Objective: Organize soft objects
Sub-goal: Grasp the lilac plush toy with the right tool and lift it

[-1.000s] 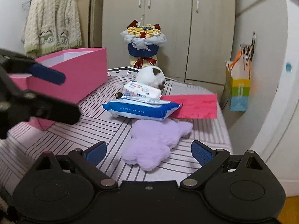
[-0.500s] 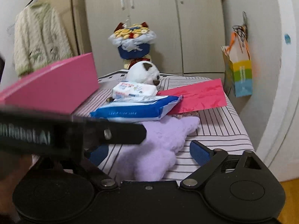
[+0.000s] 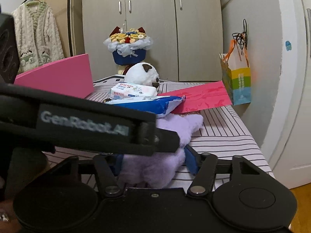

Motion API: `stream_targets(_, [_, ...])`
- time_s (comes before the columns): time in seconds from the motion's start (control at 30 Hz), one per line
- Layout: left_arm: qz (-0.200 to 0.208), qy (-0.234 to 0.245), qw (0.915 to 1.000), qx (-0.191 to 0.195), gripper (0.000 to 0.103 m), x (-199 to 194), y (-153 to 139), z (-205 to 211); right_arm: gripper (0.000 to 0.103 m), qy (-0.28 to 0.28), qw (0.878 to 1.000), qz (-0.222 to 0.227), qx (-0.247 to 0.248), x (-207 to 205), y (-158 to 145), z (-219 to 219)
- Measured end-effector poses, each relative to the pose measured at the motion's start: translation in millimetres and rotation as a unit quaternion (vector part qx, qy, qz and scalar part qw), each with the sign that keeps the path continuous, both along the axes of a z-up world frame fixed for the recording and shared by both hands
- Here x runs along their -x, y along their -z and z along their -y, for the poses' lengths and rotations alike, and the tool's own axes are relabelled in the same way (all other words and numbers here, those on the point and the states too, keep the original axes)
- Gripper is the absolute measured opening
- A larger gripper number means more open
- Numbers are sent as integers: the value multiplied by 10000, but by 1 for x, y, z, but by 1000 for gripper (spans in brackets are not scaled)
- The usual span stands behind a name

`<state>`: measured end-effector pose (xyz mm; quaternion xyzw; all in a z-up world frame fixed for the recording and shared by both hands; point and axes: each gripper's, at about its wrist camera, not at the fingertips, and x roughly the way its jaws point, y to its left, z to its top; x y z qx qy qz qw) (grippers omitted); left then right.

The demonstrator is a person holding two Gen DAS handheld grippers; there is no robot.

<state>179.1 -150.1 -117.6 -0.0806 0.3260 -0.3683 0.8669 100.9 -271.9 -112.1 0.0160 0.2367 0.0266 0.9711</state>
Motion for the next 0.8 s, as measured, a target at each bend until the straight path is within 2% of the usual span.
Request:
stream_targets(0.13, [139,-55,9998,-130,68,5,1,4,56,71,9999,104,-15,4,2,-3])
stream_targets(0.27, [96,-65,9999,-111,68,6,0,3,54,160,9997,145,-113,7,2,-5])
stream_targets(0.47, [-16,-2,10000,-48,68,10,-2,-1,53,249,9994,-7,-224,14,-3,-7])
stream_targets(0.8, [-234,124,9996,15,68,29,-6,-5,54,383,9990,-207,-43,38,-14,-15])
